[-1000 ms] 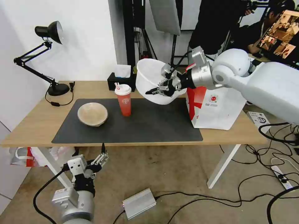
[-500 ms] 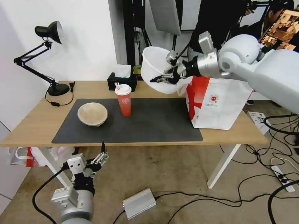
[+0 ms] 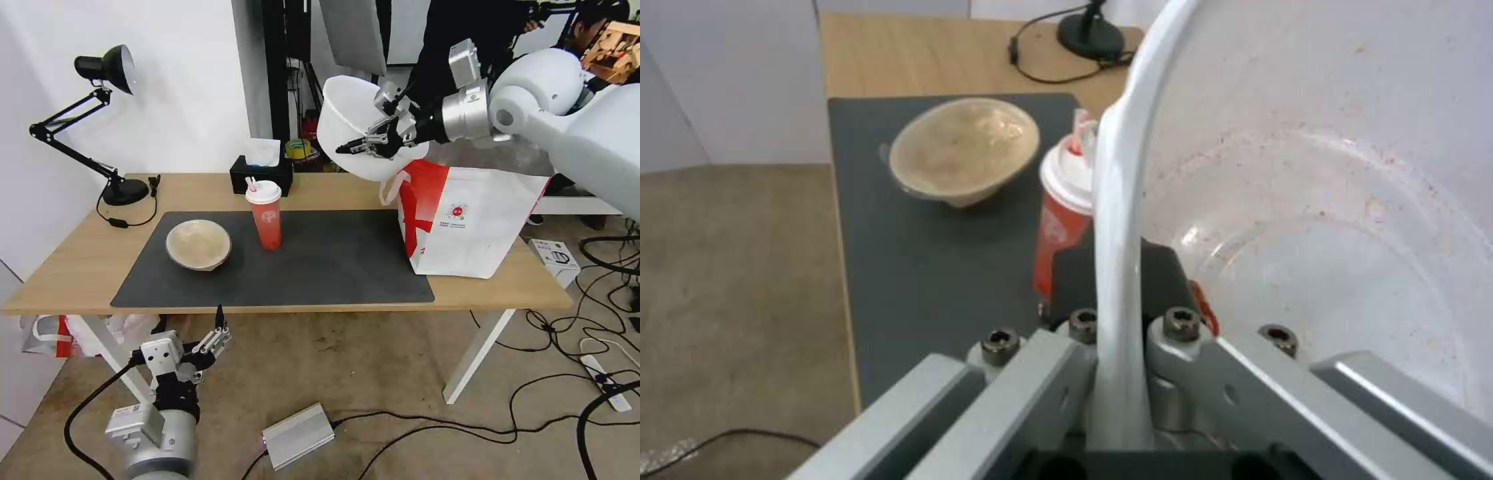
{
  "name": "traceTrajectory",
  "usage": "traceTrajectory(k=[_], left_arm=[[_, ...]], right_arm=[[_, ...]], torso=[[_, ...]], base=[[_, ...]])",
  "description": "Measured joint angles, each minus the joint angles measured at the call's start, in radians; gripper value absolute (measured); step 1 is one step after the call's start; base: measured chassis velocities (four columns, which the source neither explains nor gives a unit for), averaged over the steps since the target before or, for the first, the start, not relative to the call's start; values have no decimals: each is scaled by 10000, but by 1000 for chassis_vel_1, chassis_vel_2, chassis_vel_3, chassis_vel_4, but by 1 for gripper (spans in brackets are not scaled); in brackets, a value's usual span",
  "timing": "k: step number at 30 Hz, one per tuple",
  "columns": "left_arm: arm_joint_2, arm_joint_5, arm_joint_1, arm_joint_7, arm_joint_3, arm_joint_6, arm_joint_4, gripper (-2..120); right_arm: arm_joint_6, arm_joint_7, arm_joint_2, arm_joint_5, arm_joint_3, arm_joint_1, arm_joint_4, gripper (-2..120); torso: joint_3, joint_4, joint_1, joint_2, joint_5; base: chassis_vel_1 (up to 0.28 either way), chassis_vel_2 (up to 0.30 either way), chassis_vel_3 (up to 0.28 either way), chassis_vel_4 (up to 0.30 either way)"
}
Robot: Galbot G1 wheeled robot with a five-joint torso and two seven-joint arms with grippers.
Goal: Pick up the trash from the table and place it into the takeout bag.
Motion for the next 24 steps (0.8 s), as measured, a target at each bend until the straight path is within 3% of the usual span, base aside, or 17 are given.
traceTrajectory(k=[24], left_arm=[[-2,-47,69,-11,139,6,-70,100]], right_arm=[[233,-488,-774,-111,149,167,-850,0]], torso=[[0,0,0,0,0]], base=[[0,0,0,0]])
